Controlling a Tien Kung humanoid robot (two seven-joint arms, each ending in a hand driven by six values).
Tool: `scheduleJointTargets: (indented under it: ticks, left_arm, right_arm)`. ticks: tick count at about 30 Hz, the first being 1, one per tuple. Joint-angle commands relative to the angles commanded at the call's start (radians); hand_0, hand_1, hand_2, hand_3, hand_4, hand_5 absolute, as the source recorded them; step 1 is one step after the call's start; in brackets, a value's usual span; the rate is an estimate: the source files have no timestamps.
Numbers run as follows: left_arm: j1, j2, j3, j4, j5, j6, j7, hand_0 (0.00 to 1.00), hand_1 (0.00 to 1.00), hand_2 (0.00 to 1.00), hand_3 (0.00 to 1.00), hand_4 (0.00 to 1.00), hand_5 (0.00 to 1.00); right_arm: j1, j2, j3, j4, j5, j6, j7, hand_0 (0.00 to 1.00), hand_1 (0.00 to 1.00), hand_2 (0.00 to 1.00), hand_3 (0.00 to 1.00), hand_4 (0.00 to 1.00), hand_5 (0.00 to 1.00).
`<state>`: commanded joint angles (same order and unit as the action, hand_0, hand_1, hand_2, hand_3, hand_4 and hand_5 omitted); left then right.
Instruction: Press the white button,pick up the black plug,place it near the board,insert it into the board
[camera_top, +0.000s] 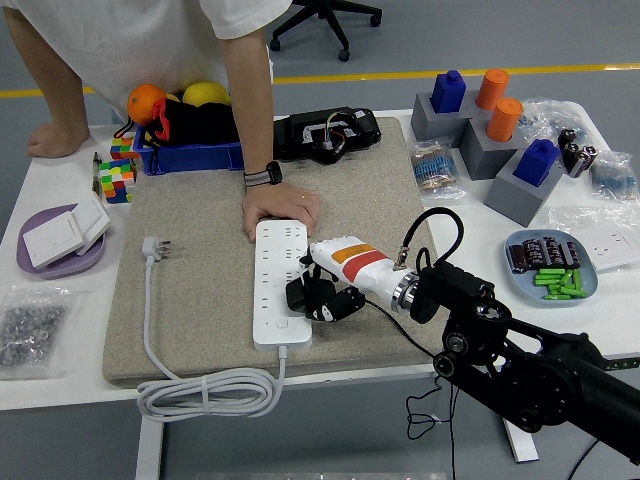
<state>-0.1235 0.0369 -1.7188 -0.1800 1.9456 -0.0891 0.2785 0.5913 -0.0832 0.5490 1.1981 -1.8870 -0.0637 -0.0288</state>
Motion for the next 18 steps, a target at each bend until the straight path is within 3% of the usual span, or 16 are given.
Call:
scheduleJointTargets:
  ticks: [1, 2, 18]
  left_arm:
    - [0.001, 0.000, 0.001, 0.000, 0.000, 0.000, 0.000, 0.824, 0.787, 0.744, 0.791, 0.574, 0.481]
    - [0.001, 0.000, 0.001, 0.000, 0.000, 0.000, 0.000, 0.824, 0.787, 0.744, 0.791, 0.573, 0.481]
    - [0.002, 0.001, 0.006, 0.000, 0.002, -0.003, 0.002, 0.824, 0.787, 0.744, 0.791, 0.573, 0.481]
  right_arm:
    - [-0.001, 0.000, 0.001, 0.001, 0.000, 0.002, -0.001, 0.407, 0.542, 0.568, 0.622, 0.956, 0.096]
    - [0.000, 0.000, 0.003, 0.001, 0.000, 0.004, -0.002, 0.456, 0.604, 0.607, 0.683, 0.992, 0.115]
    - [-0.004, -0.001, 0.024, 0.006, 0.011, 0.021, -0.005, 0.475, 0.617, 0.631, 0.693, 0.998, 0.137]
